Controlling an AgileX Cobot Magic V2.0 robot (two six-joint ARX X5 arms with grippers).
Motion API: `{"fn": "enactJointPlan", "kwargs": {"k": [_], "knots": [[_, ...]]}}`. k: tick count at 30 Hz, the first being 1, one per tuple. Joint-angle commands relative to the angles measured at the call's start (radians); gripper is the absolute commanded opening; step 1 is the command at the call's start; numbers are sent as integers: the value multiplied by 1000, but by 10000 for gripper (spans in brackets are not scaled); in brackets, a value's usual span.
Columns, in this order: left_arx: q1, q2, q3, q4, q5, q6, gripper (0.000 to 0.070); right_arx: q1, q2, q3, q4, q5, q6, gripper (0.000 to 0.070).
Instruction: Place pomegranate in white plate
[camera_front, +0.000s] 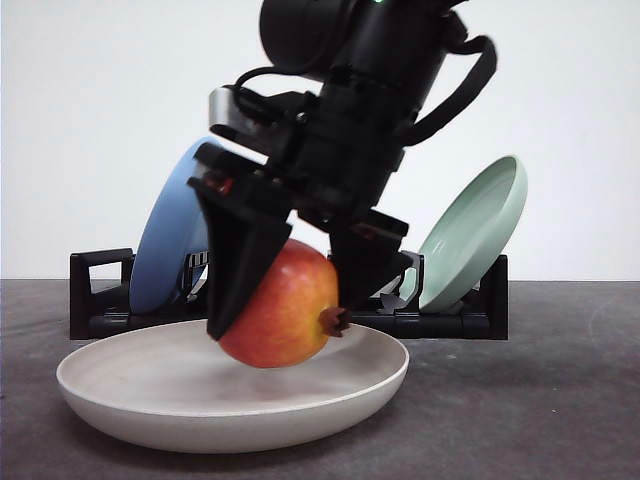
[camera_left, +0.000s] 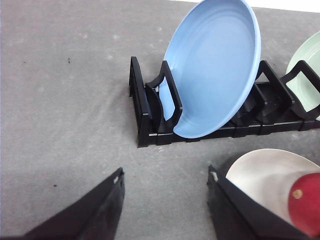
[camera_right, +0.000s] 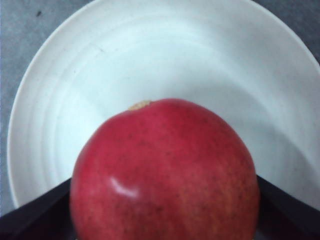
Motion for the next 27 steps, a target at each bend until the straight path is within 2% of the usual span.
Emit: {"fn": "enactJointPlan", "kwargs": {"k": [1,14,22,27], "knots": [[1,5,9,8,-2,0,313,15,26,26,21,8,-3,460],[1,5,9,9,-2,0,313,23,47,26,40,8,19,463],[1,5,9,9,-2,0,313,23,47,26,35,8,25,555],[1,5,9,9,-2,0,313,24,46,26,37,7,23,563]]}}
